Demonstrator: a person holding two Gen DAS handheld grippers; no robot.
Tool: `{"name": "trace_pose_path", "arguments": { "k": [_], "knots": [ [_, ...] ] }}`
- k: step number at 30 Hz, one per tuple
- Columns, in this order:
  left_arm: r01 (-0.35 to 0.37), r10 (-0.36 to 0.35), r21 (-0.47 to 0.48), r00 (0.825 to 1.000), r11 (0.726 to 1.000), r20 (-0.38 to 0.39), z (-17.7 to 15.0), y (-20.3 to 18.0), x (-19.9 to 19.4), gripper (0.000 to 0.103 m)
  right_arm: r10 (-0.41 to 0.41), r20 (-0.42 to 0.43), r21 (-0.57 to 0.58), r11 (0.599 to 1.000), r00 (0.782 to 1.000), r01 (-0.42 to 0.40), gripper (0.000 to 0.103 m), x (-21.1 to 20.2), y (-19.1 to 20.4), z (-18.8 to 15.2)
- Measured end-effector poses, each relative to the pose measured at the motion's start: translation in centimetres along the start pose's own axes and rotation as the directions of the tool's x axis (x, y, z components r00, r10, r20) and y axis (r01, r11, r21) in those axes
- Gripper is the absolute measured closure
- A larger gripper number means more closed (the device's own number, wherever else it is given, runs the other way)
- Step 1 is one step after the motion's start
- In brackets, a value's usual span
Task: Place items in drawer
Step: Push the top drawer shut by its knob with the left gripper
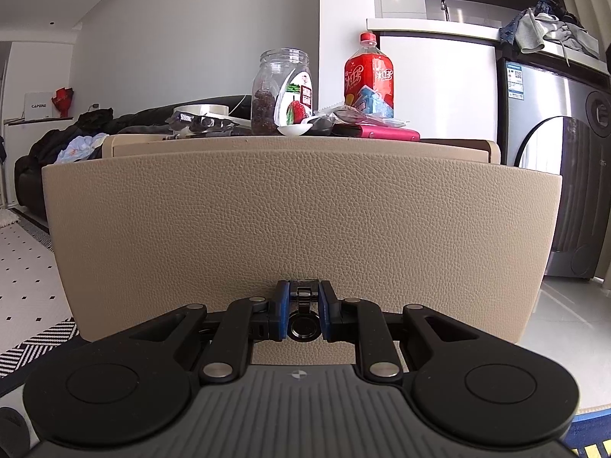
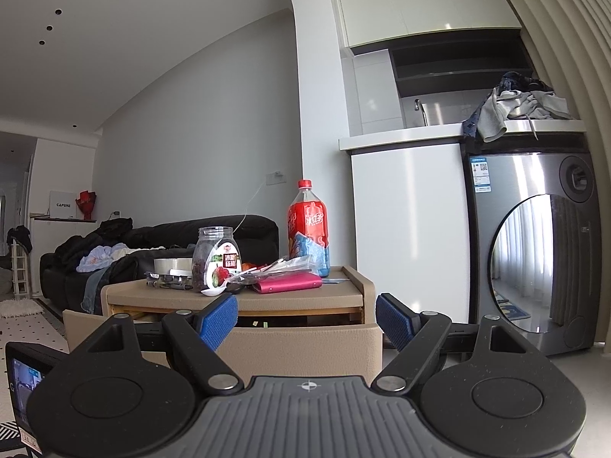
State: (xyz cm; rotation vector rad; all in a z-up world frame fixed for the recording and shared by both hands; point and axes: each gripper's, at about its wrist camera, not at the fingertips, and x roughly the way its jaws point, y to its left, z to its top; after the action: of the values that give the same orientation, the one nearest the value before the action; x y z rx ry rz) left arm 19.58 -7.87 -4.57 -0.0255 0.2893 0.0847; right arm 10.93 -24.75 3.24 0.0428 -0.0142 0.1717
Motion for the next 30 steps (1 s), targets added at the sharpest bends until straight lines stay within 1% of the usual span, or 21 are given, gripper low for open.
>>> {"name": "trace_pose_path", "arguments": {
  "k": [6,30],
  "knots": [
    [-0.005,0.005,0.006,1.000,1.000,-0.005,0.3,-0.1,0.6,0.084,-0.007,0.000,0.013,1.000,1.000,0.007,0.020,-0.2,-0.5,0.2],
    [-0.007,0.008,0.017,1.000,1.000,-0.027,1.2,-0.2,2.8,0.084,0.007,-0.004,0.006,1.000,1.000,-0.007,0.020,0.0,-0.2,0.3]
  ]
}}
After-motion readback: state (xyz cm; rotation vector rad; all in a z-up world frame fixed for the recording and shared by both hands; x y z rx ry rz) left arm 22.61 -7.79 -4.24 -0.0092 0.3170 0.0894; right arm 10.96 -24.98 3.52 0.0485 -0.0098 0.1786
